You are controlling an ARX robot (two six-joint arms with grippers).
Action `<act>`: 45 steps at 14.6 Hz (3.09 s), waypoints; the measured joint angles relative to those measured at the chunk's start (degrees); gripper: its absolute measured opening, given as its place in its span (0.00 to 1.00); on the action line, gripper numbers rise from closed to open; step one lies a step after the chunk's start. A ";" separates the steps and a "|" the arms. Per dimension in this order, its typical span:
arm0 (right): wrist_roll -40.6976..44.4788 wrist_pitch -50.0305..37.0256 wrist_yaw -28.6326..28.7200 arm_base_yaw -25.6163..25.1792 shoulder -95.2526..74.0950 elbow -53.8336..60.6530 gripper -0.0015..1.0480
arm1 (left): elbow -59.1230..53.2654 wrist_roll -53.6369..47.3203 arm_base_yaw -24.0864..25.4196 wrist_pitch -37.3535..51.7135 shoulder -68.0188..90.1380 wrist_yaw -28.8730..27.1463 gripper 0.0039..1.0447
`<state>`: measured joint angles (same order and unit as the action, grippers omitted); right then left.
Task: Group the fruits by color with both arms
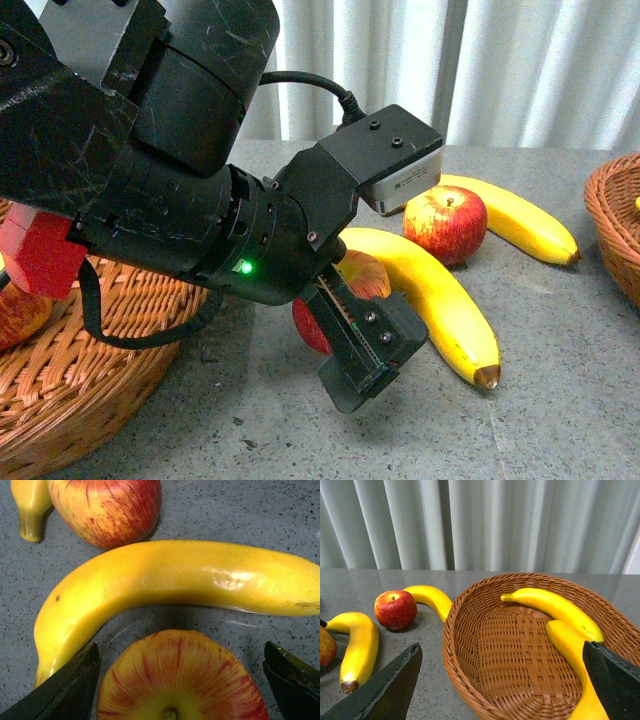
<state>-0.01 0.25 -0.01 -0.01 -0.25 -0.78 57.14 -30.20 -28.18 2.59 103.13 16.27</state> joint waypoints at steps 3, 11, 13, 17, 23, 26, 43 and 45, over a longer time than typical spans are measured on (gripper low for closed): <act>0.00 0.00 0.02 0.00 0.00 0.00 0.94 | 0.09 0.46 0.00 -0.09 0.04 -0.07 0.71; 0.00 0.00 0.02 0.00 0.00 0.00 0.94 | 1.16 6.56 1.42 3.04 -6.14 -5.86 0.65; 0.00 0.00 0.00 0.00 0.00 0.00 0.94 | 2.12 13.07 4.79 6.49 -10.93 -12.61 0.65; 0.00 0.00 0.00 0.00 0.00 0.00 0.94 | -0.17 35.56 19.26 6.29 -9.68 -20.31 0.65; 0.00 0.00 0.00 0.00 0.00 0.00 0.94 | -1.60 37.35 19.39 4.15 -7.61 -18.67 0.65; 0.00 0.00 0.00 0.00 0.00 0.00 0.94 | -1.77 37.48 19.30 3.96 -7.61 -18.10 0.80; 0.00 0.00 0.00 0.00 0.00 0.00 0.94 | 21.49 15.67 1.49 4.57 10.97 -3.67 0.94; 0.00 -0.02 0.00 0.00 0.00 0.00 0.94 | 23.26 15.15 1.46 4.15 12.81 -0.85 0.94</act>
<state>-0.01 0.23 -0.01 -0.01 -0.25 -0.78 80.40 -15.05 -26.72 6.74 115.94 15.42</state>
